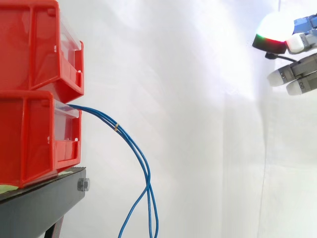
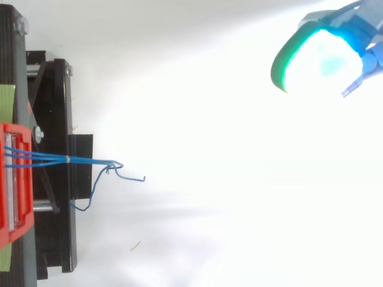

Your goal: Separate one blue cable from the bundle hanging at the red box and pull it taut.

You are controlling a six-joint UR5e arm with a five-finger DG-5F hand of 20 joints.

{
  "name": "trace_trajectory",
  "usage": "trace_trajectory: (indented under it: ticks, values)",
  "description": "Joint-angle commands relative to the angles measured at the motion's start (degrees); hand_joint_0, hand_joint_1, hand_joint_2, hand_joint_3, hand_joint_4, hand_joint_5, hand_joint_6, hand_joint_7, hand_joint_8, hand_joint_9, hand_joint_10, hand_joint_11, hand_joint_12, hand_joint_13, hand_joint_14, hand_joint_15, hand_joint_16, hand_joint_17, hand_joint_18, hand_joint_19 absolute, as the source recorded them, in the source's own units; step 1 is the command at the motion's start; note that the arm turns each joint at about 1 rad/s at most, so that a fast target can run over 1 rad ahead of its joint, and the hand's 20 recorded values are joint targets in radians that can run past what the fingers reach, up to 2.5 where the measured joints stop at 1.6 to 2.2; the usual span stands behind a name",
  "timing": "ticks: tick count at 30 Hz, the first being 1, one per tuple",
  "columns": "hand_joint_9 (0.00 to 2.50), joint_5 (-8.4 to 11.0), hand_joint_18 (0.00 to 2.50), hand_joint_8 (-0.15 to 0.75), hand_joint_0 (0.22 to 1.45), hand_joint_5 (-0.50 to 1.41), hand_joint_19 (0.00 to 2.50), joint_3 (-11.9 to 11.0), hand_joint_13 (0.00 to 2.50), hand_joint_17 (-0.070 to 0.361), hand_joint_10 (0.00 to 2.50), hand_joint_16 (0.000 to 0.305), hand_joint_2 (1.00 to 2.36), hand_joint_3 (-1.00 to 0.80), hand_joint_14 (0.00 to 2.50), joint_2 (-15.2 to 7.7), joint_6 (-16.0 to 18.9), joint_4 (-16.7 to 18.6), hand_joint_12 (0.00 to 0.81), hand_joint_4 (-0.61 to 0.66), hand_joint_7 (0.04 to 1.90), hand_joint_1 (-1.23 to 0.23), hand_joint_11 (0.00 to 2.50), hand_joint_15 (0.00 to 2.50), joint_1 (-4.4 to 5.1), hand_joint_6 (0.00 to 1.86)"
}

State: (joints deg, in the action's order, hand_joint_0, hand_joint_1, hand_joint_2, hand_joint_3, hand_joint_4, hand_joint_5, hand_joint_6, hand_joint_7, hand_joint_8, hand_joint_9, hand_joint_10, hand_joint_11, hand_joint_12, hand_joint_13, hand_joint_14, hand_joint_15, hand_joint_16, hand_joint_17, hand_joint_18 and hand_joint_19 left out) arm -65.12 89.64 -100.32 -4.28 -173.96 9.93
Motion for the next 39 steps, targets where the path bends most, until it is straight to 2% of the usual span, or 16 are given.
trace_trajectory:
  ticks: [1, 9, 13, 15, 21, 24, 26, 28, 35, 38, 39]
  values:
    - [0.41, 0.34, 0.07, 0.248, 0.53, -0.21, 0.06, 0.0, 0.2, 0.1, 0.01, 0.044, 1.0, -0.5, 0.0, -0.7, 0.1, -0.1, 0.328, 0.19, 0.83, -0.6, 0.24, 0.06, 0.27, 0.5]
    - [0.41, 0.87, 0.08, 0.251, 0.53, -0.21, 0.07, 0.0, 0.2, 0.099, 0.01, 0.044, 1.0, -0.5, 0.0, -2.0, -0.3, 0.5, 0.329, 0.2, 0.83, -0.6, 0.24, 0.06, 0.44, 0.5]
    - [0.41, 0.6, 0.08, 0.252, 0.53, -0.21, 0.08, 0.0, 0.2, 0.098, 0.01, 0.044, 1.0, -0.5, 0.0, -3.9, 0.1, 0.8, 0.33, 0.2, 0.83, -0.6, 0.23, 0.06, 0.44, 0.5]
    - [0.41, 0.6, 0.08, 0.253, 0.53, -0.21, 0.08, -0.1, 0.2, 0.098, 0.01, 0.043, 1.0, -0.5, 0.0, -5.0, 0.4, 1.5, 0.33, 0.2, 0.83, -0.6, 0.25, 0.06, 0.35, 0.5]
    - [0.42, 0.96, 0.09, 0.255, 0.53, -0.21, 0.08, 0.0, 0.21, 0.097, 0.01, 0.043, 1.0, -0.5, 0.0, -5.2, -0.6, 4.5, 0.33, 0.2, 0.83, -0.61, 0.25, 0.07, 0.62, 0.5]
    - [0.42, 0.25, 0.1, 0.256, 0.53, -0.21, 0.07, -0.1, 0.22, 0.097, 0.01, 0.043, 1.0, -0.5, 0.0, -6.2, -0.1, 4.7, 0.332, 0.2, 0.83, -0.6, 0.26, 0.07, 0.53, 0.5]
    - [0.43, -0.27, 0.11, 0.255, 0.52, -0.21, 0.07, 0.0, 0.24, 0.098, 0.01, 0.044, 1.0, -0.5, 0.0, -7.8, 0.3, 5.0, 0.332, 0.2, 0.82, -0.59, 0.26, 0.07, 0.27, 0.5]
    - [0.44, -0.71, 0.11, 0.256, 0.51, -0.21, 0.08, 0.0, 0.26, 0.101, 0.01, 0.045, 1.0, -0.5, 0.0, -8.1, 0.9, 5.4, 0.331, 0.19, 0.82, -0.57, 0.26, 0.08, 0.27, 0.5]
    - [0.44, -1.42, 0.14, 0.259, 0.49, -0.22, 0.09, -0.1, 0.29, 0.102, 0.01, 0.046, 1.0, -0.5, 0.0, -9.8, 1.2, 9.3, 0.331, 0.19, 0.82, -0.57, 0.27, 0.1, 0.0, 0.5]
    - [0.45, -1.5, 0.16, 0.26, 0.49, -0.22, 0.11, -0.2, 0.3, 0.101, 0.01, 0.045, 1.0, -0.5, 0.0, -12.1, 1.9, 10.8, 0.331, 0.19, 0.82, -0.56, 0.27, 0.1, -0.26, 0.5]
    - [0.46, -1.68, 0.17, 0.264, 0.49, -0.22, 0.1, -0.3, 0.31, 0.101, 0.01, 0.045, 1.0, -0.5, 0.0, -12.1, 2.1, 11.0, 0.331, 0.19, 0.82, -0.56, 0.27, 0.11, -0.26, 0.5]
